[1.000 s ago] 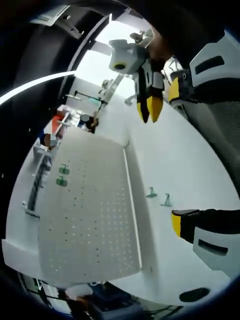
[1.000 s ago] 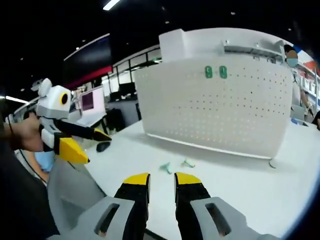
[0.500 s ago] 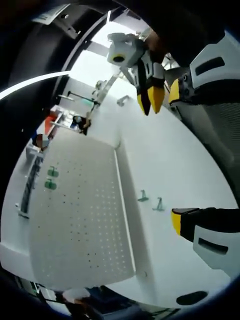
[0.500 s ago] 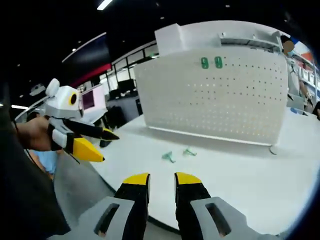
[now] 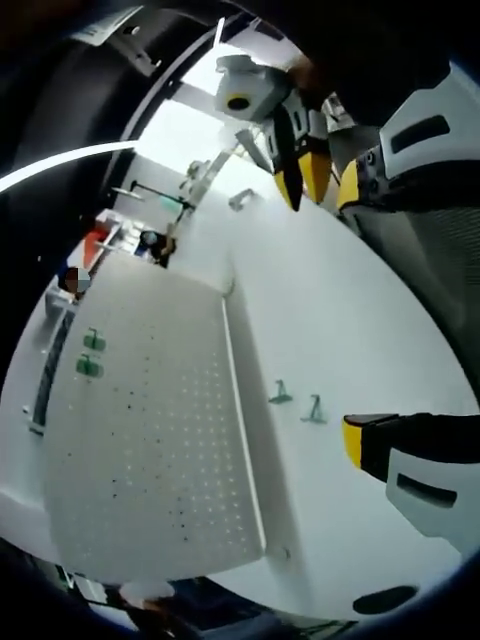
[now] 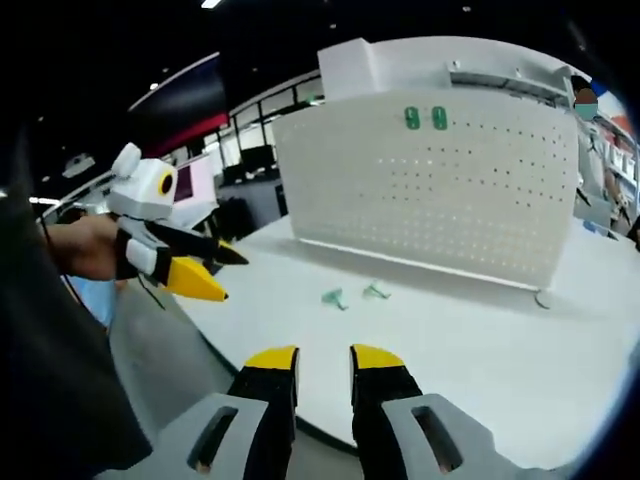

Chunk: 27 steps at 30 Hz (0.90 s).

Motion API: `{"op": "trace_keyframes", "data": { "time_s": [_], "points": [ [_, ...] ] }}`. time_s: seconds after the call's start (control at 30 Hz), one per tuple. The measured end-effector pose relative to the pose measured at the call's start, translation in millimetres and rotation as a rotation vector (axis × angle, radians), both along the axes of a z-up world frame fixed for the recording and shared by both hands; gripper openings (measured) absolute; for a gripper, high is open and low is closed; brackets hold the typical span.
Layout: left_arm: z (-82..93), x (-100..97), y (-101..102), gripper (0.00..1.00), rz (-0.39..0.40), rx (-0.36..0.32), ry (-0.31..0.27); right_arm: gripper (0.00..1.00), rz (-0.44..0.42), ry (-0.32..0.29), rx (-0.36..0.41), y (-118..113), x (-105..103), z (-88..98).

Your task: Insert the hook assembly into the mounting plate slot until the hook locks in place.

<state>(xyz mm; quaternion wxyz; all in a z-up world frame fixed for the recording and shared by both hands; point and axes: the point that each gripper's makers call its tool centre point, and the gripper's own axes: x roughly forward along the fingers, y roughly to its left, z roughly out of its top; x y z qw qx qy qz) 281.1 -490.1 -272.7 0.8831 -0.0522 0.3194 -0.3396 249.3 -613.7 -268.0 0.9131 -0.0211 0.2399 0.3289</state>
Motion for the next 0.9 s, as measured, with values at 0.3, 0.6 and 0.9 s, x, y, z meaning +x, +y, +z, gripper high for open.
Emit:
{"op": "trace_keyframes", "data": {
  "time_s": [0.3,0.6,0.9],
  "points": [
    [-21.4,30.1,-5.9,0.76,-0.068,0.041,0.02,0.19,0.002,0.027,-0.004,-2.1,-3.3,-4.8],
    [-34.7,77.4,-22.9,0.69,-0.12,0.043,0.016,0.18,-0.017,0.036,-0.011,-12.8,8.9,-2.9],
    [-58.0,107.0,-36.2,0.62,-0.157,0.068,0.034,0.17,-0.028,0.05,-0.02,-18.9,19.1,-6.3]
  ]
}}
